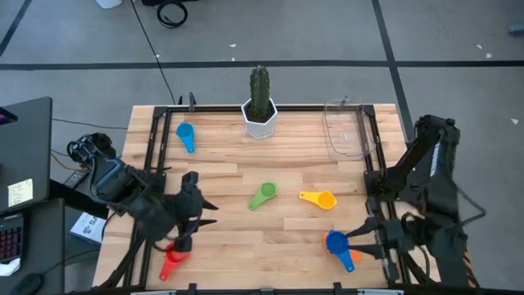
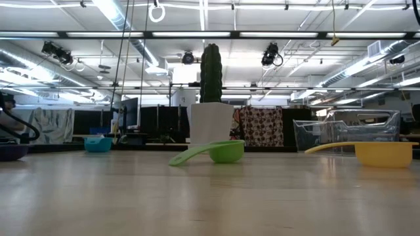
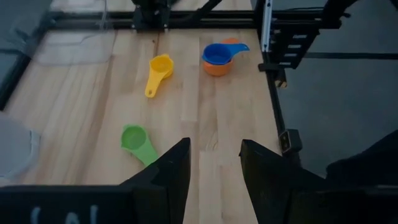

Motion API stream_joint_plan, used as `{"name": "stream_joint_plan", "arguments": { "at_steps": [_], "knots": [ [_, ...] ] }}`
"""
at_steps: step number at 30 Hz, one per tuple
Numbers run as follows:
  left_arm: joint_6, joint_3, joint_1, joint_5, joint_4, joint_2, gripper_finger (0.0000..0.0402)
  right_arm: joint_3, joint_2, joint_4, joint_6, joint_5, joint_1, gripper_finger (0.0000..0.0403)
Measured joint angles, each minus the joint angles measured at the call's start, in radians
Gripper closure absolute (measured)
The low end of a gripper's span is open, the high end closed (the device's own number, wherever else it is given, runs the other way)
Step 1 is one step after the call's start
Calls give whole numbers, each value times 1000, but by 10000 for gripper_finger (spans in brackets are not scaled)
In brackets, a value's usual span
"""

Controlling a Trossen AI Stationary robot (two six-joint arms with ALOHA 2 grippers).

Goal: Nest measuring cups in basket
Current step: Move the red measuring cup to the center of the table

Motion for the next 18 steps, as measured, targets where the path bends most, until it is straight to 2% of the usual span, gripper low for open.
{"name": "stream_joint_plan", "arguments": {
  "at_steps": [3, 6, 12, 15, 18],
  "knots": [
    [-66, 0, -70, -80, -40, -5, 256, 105, 0, -244, 171, -88, -35, 293],
    [-183, 0, -134, -149, -105, -8, 256, 175, -2, -401, 285, -186, -79, 293],
    [-491, 0, -227, -189, -236, -8, 256, 254, -3, -658, 477, -361, -183, 293],
    [-577, 0, -254, -189, -248, -7, 256, 257, -11, -694, 487, -439, -229, 293],
    [-619, 0, -272, -189, -251, -7, 256, 257, -9, -684, 415, -479, -257, 293]
  ]
}}
